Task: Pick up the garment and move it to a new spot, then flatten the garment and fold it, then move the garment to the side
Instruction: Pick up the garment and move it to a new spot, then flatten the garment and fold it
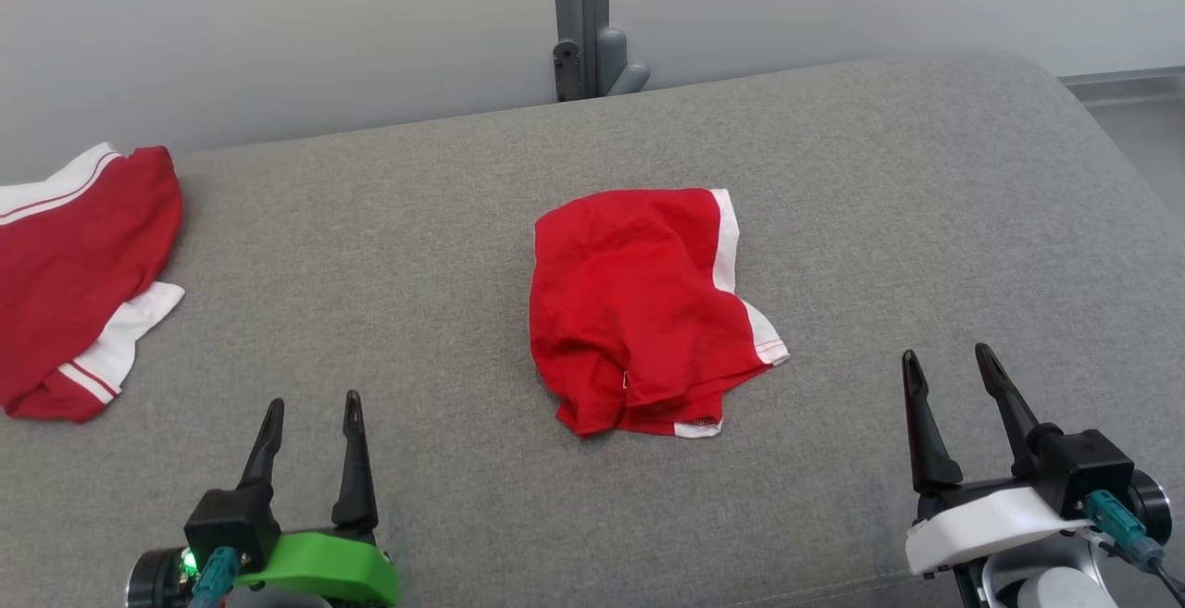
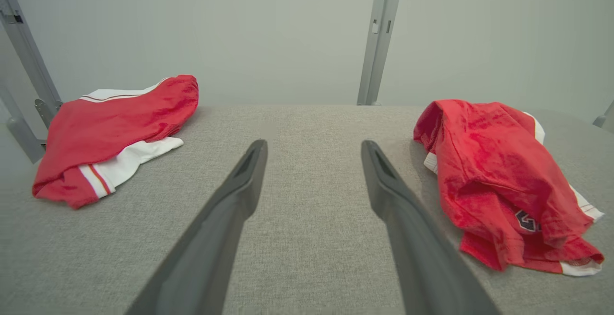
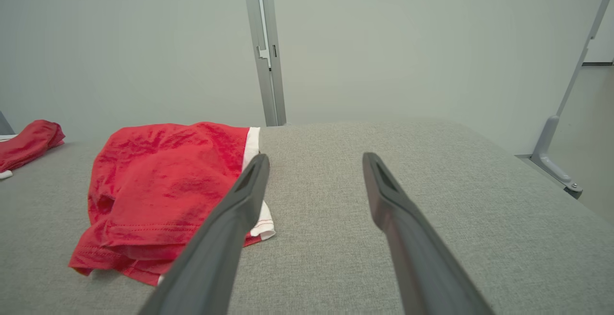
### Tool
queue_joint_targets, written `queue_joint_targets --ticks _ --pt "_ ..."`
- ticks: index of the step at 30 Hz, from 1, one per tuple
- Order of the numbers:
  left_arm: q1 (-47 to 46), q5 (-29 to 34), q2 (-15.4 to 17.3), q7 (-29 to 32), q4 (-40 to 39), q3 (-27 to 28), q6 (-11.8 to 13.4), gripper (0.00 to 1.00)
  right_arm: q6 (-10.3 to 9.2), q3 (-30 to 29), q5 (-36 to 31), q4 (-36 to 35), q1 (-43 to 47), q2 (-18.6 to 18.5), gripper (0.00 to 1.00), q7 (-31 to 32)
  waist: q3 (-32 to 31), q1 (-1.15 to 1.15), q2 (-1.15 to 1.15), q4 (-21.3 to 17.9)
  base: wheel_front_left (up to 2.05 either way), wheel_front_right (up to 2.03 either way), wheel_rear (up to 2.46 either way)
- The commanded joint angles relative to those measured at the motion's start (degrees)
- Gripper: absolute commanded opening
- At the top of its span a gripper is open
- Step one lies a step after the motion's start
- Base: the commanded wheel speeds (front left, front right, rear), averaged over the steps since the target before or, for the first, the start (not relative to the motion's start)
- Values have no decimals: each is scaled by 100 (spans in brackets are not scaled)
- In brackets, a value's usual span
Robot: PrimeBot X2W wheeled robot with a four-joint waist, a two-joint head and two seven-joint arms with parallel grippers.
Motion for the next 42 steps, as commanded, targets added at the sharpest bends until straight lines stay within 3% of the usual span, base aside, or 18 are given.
queue_joint_targets --ticks 1,22,37,42 --pt "141 59 -27 3 -64 83 -28 100 -2 -6 31 -32 84 -15 100 -17 -18 0 54 17 0 0 0" --pt "505 356 -265 3 -111 558 -310 100 -2 130 61 -32 66 -16 100 -17 -43 0 54 23 0 0 0" --pt "447 353 -283 3 -75 553 -319 100 -2 160 52 22 66 -15 100 -17 4 0 54 53 0 0 0" --pt "336 314 -281 3 -122 452 -300 100 -2 451 7 144 -91 -14 100 -17 117 0 54 187 0 0 0"
